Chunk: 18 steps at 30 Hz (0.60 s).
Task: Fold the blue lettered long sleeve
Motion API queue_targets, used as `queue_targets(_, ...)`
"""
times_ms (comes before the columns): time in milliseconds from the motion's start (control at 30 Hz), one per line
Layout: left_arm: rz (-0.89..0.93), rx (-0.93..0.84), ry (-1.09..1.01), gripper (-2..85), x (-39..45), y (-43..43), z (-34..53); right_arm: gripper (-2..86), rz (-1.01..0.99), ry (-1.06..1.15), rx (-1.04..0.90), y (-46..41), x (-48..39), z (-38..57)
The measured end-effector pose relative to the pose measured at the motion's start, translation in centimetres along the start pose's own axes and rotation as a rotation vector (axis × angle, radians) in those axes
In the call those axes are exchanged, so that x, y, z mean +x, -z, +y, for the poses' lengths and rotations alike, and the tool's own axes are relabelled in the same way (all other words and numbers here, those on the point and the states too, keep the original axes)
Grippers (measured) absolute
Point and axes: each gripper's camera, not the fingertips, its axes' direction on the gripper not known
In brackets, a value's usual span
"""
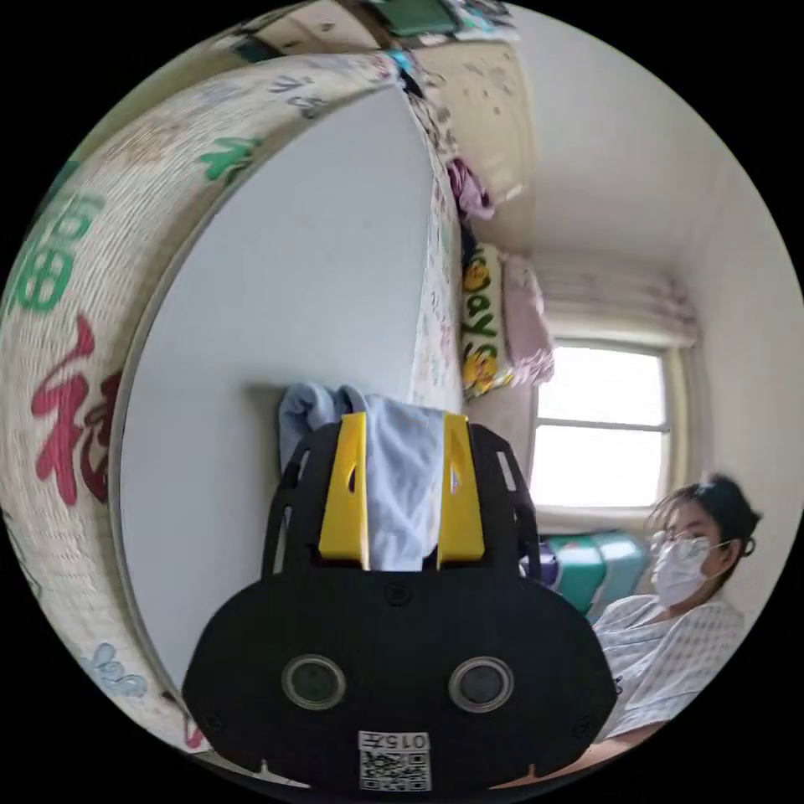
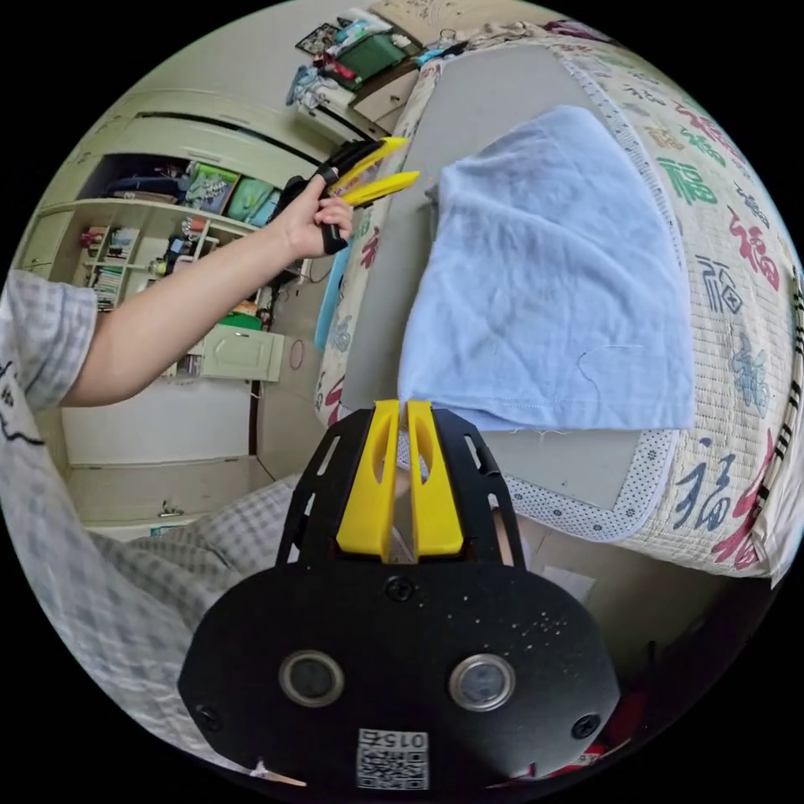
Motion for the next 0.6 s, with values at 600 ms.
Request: queue_targets(600, -0.326, -0.121, -0.164, -0.8, 4.3, 2.5, -2.7, 0.6, 0.025, 0.126, -0.113, -2.8, -6.4, -16.7)
